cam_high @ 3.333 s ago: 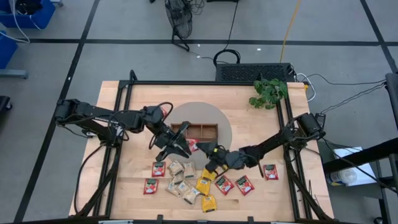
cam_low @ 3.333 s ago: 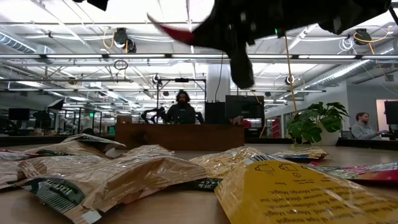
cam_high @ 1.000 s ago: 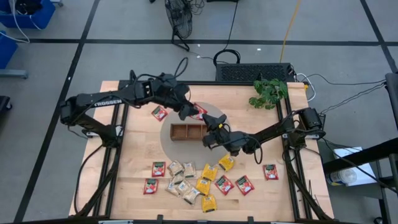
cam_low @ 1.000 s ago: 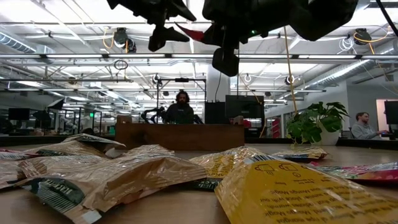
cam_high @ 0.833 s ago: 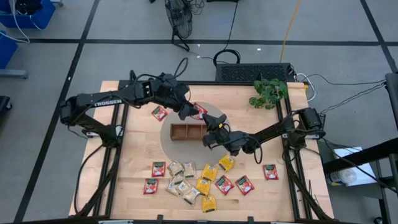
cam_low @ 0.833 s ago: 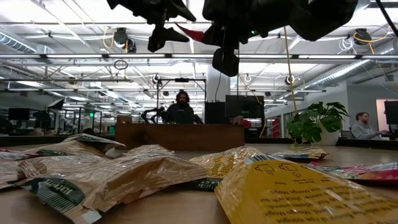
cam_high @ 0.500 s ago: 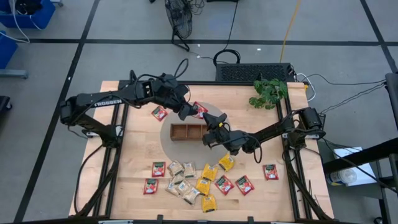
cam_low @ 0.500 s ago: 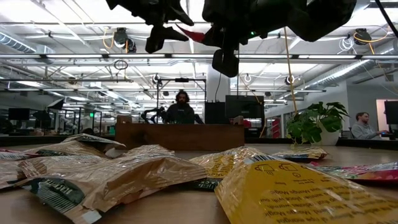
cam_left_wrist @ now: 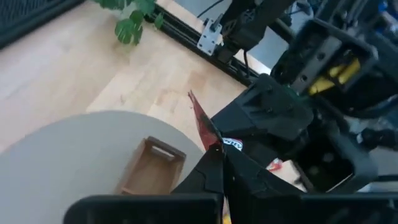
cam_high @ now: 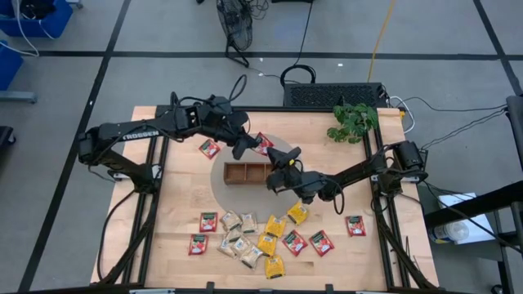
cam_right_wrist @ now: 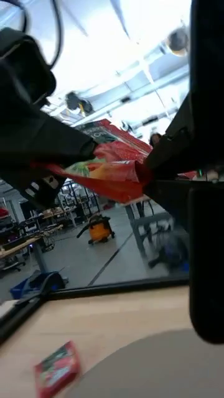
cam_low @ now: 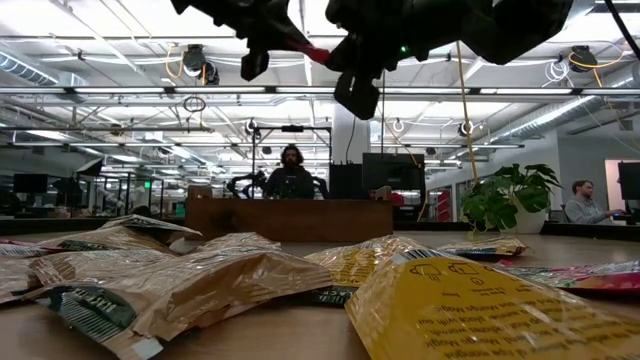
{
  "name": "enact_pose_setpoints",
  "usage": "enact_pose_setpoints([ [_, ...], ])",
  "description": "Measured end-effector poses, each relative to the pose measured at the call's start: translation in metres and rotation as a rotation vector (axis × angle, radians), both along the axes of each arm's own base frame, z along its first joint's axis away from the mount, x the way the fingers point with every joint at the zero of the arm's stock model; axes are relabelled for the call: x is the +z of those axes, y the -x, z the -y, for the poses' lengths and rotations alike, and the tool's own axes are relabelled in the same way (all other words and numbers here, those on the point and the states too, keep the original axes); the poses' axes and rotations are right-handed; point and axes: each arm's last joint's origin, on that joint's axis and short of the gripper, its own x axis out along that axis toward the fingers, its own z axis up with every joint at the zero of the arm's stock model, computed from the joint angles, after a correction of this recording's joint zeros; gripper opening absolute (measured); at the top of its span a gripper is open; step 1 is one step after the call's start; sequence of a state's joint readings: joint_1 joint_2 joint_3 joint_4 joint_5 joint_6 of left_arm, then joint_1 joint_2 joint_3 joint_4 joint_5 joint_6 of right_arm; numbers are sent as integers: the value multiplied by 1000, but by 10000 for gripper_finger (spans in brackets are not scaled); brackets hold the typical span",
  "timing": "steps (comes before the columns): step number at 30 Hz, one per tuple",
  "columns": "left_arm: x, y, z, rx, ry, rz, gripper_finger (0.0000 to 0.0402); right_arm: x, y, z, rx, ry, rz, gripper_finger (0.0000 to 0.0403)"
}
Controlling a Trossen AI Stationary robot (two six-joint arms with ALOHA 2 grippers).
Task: Pick & Place Tea
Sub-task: Put the red tea bag into the wooden organizer
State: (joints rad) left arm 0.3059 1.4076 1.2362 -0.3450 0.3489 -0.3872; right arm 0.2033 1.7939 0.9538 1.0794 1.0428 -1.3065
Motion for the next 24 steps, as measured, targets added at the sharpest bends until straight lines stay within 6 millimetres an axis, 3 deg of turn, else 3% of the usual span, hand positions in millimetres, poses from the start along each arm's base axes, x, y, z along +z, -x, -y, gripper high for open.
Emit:
enact_pose_setpoints([
  [9,2,0,1,-94,-202,27,4,-11,1,-14,70,-292,226,67],
  [16,-8,4,9,-285,-444,-56,3,-23,4,-27,104,-402,212,110],
  [19,-15,7,18,-325,-563,-164,3,-17,10,-31,113,-427,204,117],
  [24,-19,7,32,-349,-700,-257,2,11,29,-25,174,-563,193,115],
])
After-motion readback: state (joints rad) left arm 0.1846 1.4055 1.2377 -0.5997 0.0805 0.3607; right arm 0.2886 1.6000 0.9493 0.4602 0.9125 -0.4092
